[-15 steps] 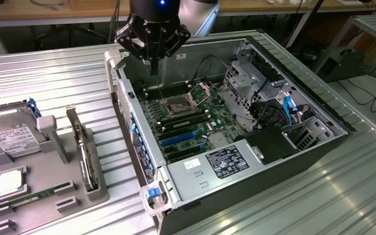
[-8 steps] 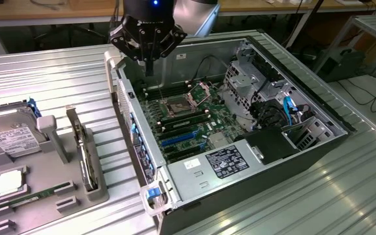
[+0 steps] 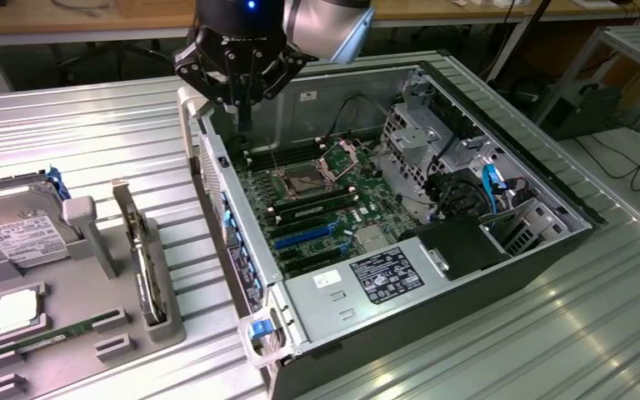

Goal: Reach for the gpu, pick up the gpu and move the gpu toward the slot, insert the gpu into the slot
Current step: 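Reach for the gpu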

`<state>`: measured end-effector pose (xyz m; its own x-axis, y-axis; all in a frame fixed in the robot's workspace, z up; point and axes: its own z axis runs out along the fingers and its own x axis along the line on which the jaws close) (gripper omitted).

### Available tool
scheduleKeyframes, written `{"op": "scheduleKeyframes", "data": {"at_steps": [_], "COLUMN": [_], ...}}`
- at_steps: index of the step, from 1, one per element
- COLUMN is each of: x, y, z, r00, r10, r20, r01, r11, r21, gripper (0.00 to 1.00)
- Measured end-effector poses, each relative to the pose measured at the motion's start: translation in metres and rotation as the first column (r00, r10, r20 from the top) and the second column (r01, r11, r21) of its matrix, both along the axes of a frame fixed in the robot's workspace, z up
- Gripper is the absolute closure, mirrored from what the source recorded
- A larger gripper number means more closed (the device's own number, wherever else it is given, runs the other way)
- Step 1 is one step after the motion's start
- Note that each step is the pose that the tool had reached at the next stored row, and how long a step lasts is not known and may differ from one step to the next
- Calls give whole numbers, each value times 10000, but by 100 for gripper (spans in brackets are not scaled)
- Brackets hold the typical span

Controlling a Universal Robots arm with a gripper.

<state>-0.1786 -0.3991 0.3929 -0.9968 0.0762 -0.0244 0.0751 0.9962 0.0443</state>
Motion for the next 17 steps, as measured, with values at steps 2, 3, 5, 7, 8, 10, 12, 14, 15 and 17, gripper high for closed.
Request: {"op": "scheduleKeyframes", "data": {"at_steps": [2, 3, 5, 7, 8, 10, 12, 14, 15, 17], "x": [-24, -37, -64, -89, -100, -126, -151, -175, -188, -212], "y": [0, 0, 0, 0, 0, 0, 0, -1, -1, -1], "z": [0, 0, -1, -1, -1, -1, -2, -2, -2, -2], "r00": [10000, 10000, 10000, 10000, 10000, 10000, 10000, 10000, 10000, 10000], "r10": [0, 0, -1, -1, -1, 0, 0, 0, 0, 0], "r20": [0, 0, 0, 0, 0, 0, 0, 0, 1, 0], "r01": [0, 0, 1, 1, 1, 0, 0, 0, 0, 0], "r11": [10000, 10000, 10000, 10000, 10000, 10000, 10000, 10000, 10000, 10000], "r21": [0, 0, 0, 0, 1, 0, 0, 0, 0, 0], "gripper": [89, 89, 89, 89, 89, 89, 89, 89, 89, 89]}}
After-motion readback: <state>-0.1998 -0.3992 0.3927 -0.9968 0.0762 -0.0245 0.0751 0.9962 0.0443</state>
